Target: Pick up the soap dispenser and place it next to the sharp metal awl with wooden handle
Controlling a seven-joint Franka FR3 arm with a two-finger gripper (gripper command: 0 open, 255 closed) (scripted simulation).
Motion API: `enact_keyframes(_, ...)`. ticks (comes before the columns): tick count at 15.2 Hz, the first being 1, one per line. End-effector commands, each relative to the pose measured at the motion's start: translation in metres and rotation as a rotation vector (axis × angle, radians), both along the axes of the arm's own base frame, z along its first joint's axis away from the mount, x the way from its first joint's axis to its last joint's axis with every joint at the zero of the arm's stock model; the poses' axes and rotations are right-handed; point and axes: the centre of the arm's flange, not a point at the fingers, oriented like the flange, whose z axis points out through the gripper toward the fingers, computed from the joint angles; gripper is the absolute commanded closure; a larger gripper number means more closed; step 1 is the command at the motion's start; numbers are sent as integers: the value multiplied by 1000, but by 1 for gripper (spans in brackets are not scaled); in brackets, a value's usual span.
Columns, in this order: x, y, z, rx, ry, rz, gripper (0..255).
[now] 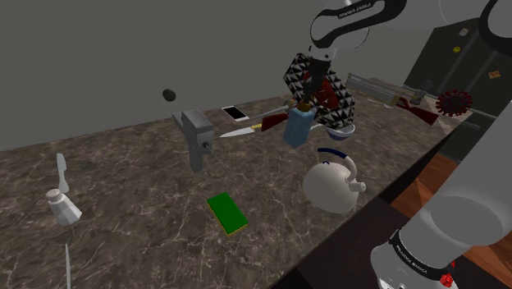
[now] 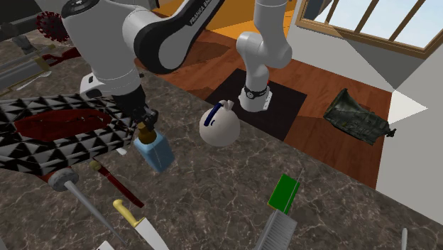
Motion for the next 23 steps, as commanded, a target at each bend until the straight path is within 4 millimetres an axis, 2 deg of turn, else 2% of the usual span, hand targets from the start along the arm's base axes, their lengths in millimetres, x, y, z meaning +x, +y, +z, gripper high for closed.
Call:
enact_keyframes(1,0,-1,-5,0,-1,0,255)
enact_keyframes(7,0,-1,-5,0,-1,0,255)
enact_keyframes(8,0,-1,-6,0,-1,0,0)
enact_keyframes(13,0,-1,-5,0,-1,0,0)
enact_keyframes(17,-1,-1,45,0,-1,0,0)
enact_keyframes(23,-1,-1,45,0,-1,0,0)
